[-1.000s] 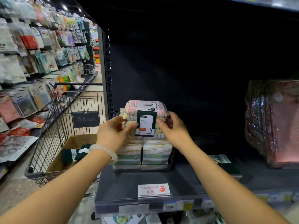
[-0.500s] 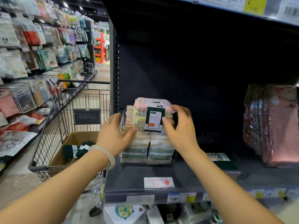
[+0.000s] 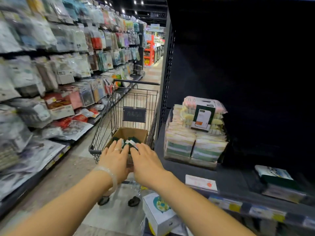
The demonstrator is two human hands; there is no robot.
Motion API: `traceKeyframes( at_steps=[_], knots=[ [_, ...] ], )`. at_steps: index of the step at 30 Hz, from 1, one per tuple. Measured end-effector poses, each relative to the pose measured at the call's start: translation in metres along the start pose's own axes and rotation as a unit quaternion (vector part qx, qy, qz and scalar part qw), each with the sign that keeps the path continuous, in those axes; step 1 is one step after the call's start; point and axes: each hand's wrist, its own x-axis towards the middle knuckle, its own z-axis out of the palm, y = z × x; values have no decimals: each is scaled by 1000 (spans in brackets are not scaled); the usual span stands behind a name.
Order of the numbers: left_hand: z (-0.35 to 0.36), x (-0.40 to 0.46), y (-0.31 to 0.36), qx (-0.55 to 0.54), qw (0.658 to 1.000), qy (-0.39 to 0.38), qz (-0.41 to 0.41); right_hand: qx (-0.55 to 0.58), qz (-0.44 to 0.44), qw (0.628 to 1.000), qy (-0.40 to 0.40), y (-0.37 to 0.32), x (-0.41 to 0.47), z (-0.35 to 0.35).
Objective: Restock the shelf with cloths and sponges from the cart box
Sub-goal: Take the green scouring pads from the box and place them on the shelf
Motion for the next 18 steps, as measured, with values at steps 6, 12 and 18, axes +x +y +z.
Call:
traceKeyframes(
  at_steps=[6,12,18],
  knots=[
    [21,-5,-41,12,998,-38,-47,9,4,999,-43,-31,32,38],
    [36,25,-95,-5,997,-59,-49,1,26,996,-86,-53,100,66],
    [48,76,-182,-17,995,-90,-45,18,54,992,-117,-91,193,100]
  ],
)
